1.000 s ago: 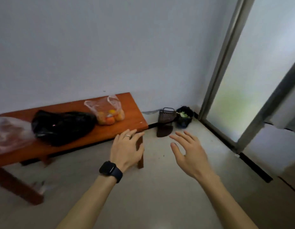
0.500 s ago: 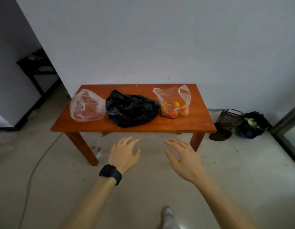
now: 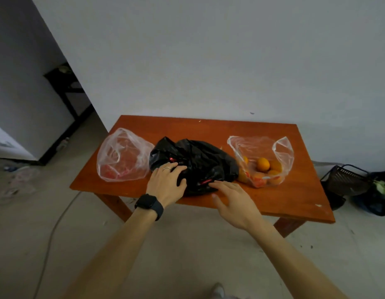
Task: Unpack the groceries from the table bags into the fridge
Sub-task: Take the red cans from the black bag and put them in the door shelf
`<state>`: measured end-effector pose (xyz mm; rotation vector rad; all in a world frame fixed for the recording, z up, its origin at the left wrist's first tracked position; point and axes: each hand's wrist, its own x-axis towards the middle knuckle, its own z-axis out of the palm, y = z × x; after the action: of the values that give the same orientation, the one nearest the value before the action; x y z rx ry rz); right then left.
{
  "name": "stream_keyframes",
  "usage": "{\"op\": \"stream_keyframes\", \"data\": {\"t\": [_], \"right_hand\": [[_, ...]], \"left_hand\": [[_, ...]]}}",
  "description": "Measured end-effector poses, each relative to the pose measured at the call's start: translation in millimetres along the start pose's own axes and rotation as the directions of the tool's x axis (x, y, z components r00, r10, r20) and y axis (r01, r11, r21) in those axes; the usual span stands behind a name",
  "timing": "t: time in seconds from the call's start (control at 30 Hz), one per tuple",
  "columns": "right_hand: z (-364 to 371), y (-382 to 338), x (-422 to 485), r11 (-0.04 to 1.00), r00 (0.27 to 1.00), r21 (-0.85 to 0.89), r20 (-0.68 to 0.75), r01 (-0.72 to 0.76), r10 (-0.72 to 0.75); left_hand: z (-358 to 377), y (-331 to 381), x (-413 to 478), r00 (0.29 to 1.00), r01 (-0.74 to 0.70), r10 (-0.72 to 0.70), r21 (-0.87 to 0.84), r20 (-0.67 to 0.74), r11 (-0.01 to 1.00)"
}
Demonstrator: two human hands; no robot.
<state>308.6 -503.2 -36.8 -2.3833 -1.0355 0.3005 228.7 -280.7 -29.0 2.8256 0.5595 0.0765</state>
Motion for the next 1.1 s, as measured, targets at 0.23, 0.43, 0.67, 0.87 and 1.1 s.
{"op": "stream_keyframes", "data": {"t": [0.23,0.43,0.67,0.87,1.1], "right_hand": [[27,12,95,0.999,0.975,0.012,0.215,0.047,-0.049],[68,28,182,0.976,0.845,-0.216,0.526,0.023,0.096],[76,57,295,0.833,0.844,-0.552,0.433,-0.029,0.317],[88,79,349,0.786,0.856,-0.601,0.322,-0.146,0.404],[103,91,385,0.805,0.832,-0.502,0.261,-0.316,0.489]], "left_hand": [[8,-12,109,0.98,-0.17,0.153,0.142,0.125,0.975],[38,-55,165,0.92,-0.293,0.171,0.329,0.353,0.898],[44,-157,213,0.876,-0.307,0.046,0.481,0.48,0.821],[62,-213,251,0.833,-0.305,0.083,0.33,0.547,0.893],[91,-234,295,0.812,-0.132,0.058,0.087,0.58,0.987]]}}
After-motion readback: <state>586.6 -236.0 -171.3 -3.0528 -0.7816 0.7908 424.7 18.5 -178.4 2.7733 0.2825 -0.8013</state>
